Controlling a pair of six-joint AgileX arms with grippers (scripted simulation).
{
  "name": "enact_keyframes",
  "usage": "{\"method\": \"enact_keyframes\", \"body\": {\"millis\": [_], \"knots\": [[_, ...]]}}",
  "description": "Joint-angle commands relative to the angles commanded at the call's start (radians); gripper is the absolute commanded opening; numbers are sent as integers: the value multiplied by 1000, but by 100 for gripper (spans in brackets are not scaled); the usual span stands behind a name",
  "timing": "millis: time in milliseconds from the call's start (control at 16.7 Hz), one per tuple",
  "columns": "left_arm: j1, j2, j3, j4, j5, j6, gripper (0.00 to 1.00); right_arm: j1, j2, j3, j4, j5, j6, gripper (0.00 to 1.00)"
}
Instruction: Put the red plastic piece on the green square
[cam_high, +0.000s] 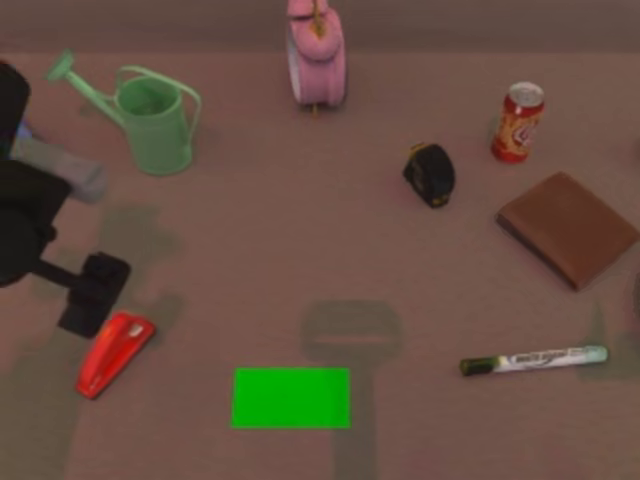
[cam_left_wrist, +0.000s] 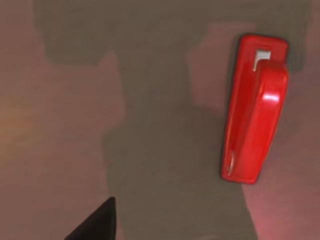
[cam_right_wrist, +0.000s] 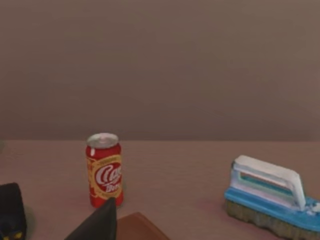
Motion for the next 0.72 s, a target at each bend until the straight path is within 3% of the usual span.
{"method": "enact_keyframes", "body": {"millis": [300, 720], "knots": [[-34, 267, 193, -157, 2, 47, 100, 0, 0, 0, 0, 0, 0, 100], [-35, 308, 228, -183, 2, 55, 100, 0, 0, 0, 0, 0, 0, 100]]}}
